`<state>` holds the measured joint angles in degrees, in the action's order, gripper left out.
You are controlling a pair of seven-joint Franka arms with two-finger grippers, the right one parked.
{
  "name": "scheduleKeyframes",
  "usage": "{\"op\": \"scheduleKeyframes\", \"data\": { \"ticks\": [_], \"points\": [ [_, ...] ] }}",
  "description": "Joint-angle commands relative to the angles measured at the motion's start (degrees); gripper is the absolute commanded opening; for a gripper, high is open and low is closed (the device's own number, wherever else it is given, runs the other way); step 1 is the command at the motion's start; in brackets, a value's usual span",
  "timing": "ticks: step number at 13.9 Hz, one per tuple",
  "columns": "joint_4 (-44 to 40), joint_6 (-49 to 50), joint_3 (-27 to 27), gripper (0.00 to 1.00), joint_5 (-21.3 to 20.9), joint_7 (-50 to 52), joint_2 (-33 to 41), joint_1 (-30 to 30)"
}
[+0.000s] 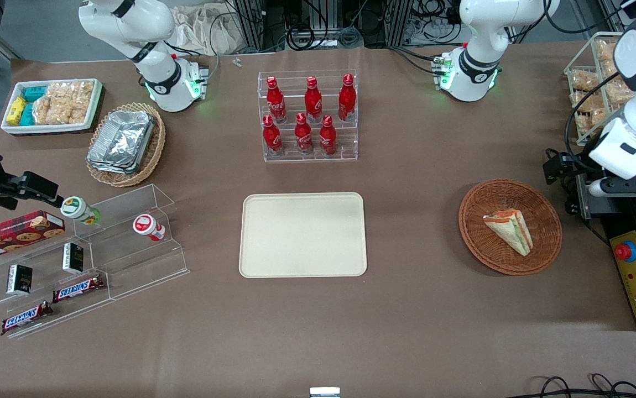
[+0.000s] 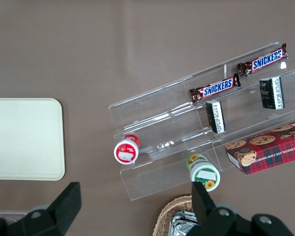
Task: Place sandwich from basket to tray
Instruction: 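Move the left gripper over the wrapped sandwich in the wicker basket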
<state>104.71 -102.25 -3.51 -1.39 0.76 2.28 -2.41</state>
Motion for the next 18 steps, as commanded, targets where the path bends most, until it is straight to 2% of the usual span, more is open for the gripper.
{"op": "scheduleKeyframes", "data": {
  "ticks": [1, 6, 9, 11, 13, 16, 18],
  "points": [
    [-5.30, 3.20, -0.71, 1.00, -0.63, 0.99, -3.51, -0.58],
    [-4.00, 3.55, -0.44, 1.00, -0.98, 1.08, -5.09, -0.67],
    [2.49, -1.09, -0.44, 1.00, -0.28, 3.44, -5.00, -3.03],
    [8.37, -7.66, -0.44, 1.00, -0.37, 6.77, -4.48, -3.30],
    [11.47, -11.98, -0.44, 1.00, 0.07, 16.23, -5.44, -3.31],
    [16.39, -23.48, -0.62, 1.00, 0.43, 29.51, -8.07, -3.04],
    [16.40, -27.28, -0.71, 1.00, 0.43, 36.04, -11.49, -2.95]
  ]
}}
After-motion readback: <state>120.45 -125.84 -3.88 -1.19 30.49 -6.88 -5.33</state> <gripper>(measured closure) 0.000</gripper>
